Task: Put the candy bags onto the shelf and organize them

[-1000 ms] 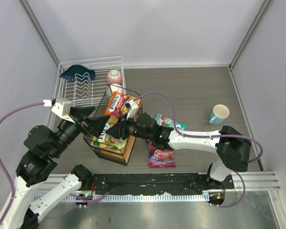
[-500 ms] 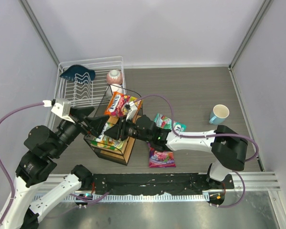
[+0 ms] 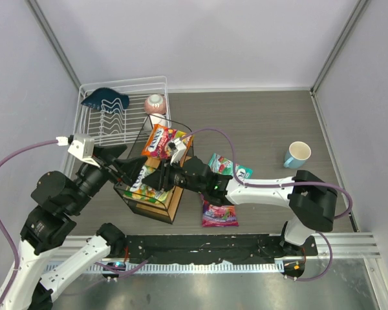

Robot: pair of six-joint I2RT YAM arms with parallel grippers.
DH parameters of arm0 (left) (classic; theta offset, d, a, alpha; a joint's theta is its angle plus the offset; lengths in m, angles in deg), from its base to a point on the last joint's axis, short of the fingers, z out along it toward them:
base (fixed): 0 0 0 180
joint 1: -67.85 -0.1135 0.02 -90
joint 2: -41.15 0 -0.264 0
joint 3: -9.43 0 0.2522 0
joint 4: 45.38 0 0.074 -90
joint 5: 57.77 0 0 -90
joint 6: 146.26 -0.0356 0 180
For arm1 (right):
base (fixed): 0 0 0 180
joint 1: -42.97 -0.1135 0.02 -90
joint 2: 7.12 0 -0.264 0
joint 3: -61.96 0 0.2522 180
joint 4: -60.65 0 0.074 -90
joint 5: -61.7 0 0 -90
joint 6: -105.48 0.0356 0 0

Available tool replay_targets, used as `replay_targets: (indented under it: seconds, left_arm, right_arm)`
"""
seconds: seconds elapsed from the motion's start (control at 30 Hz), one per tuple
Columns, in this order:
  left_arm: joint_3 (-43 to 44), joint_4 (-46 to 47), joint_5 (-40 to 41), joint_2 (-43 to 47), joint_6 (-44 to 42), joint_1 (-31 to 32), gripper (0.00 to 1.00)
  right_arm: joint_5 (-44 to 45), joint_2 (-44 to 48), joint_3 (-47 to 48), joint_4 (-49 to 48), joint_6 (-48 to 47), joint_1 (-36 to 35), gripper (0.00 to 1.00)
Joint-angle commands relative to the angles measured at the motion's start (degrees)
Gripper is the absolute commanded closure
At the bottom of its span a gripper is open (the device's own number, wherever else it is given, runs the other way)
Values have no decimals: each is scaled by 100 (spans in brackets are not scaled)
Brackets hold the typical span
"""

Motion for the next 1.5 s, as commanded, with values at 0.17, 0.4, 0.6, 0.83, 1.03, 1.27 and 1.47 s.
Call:
replay_targets:
  seconds: [0.17,0.4,0.6,0.83,1.03,1.27,1.47]
  left_arm:
    - [27,89,31,47,-29,-17,15]
    - [36,89,48,91,-2,-17,15]
    - [71,63,48,91,16,-17,15]
    - [106,54,30,65,15,-17,15]
    - [89,54,39,91,7,-17,15]
    - [54,54,65,109,-11,-17,15]
    - [1,63,65,126,-11,-17,15]
  right_arm:
    - [179,512,533,1114,-571,-25,68]
    - [-243,486,429,816,8,-25,68]
    - [-585,354,192,184,650,-25,69]
    - [-770,319,174,-98,1125,-25,68]
    - [-613,310,157,244,1371,-78,69]
    - [-445,143,-107,280,1775,-174,68]
    - [-314,-86,-221,586,1872,-210,68]
